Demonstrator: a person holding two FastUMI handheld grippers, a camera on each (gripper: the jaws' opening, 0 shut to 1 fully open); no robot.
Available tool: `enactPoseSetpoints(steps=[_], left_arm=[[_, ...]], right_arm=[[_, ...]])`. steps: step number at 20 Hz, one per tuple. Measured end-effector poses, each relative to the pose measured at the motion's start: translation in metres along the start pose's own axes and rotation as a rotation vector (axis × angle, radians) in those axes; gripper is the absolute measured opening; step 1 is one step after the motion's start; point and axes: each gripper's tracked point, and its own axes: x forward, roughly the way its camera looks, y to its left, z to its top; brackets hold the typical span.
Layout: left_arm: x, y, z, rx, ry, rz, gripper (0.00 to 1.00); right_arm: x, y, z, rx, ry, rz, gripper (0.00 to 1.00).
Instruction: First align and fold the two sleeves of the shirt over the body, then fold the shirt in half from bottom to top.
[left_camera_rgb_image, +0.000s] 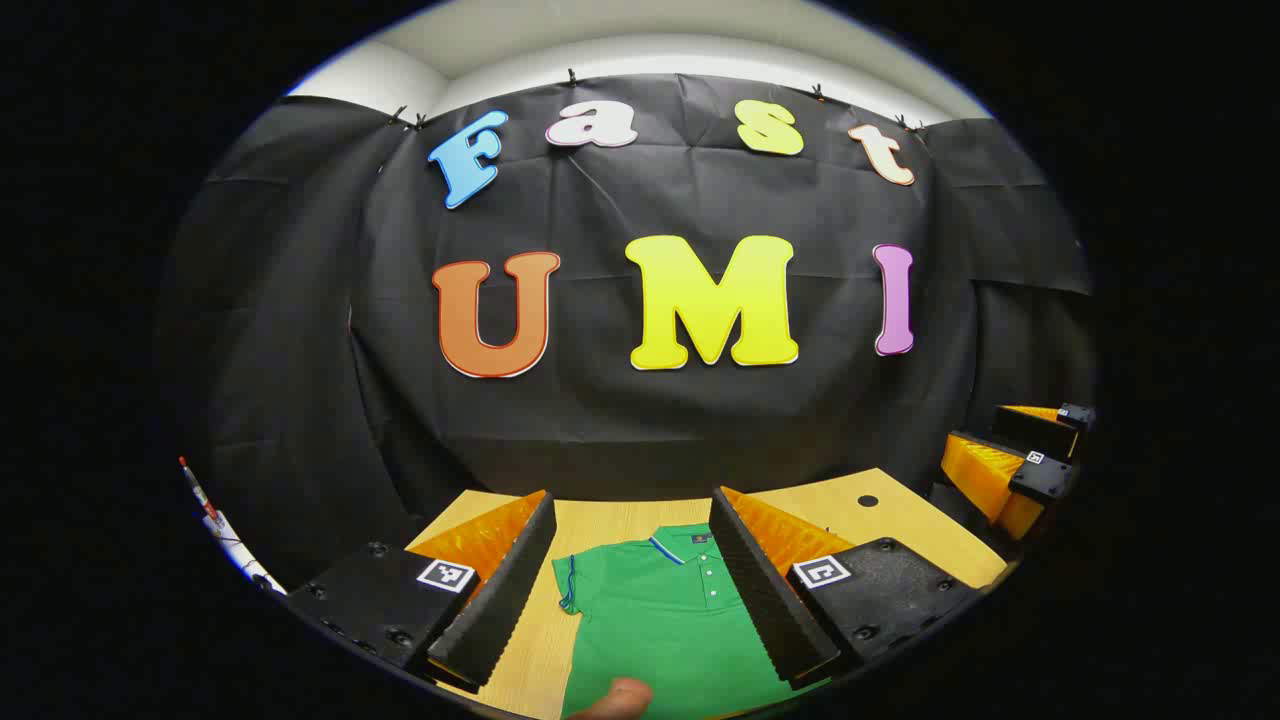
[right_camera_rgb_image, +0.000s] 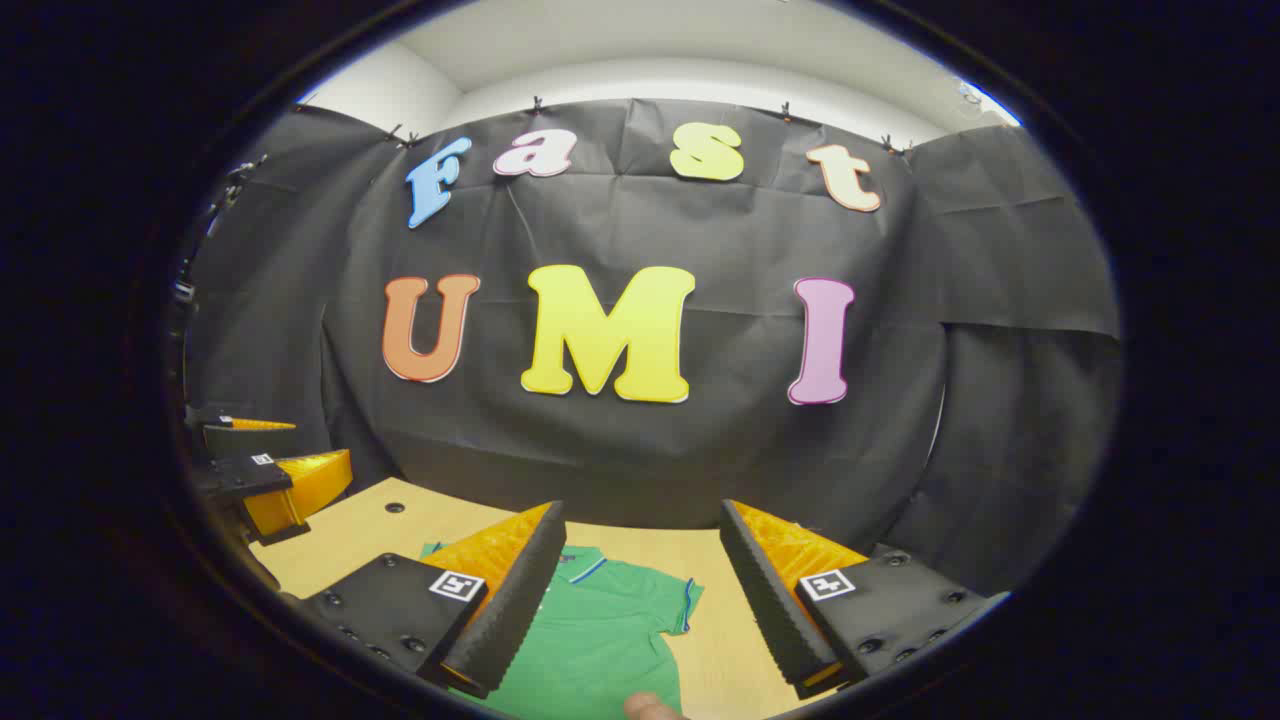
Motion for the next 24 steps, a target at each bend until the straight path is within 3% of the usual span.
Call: enactPoseSetpoints(steps=[18,24], left_arm=[[0.02,-0.009,-0.016,-0.013,0.035,0.012,1.0],[0.022,-0.015,-0.014,-0.009,0.02,0.02,1.0]], right_arm=[[0.026,-0.012,-0.028,-0.01,0.081,0.002,0.98],[0.054,-0.034,-0.072,-0.012,0.175,-0.039,0.98]])
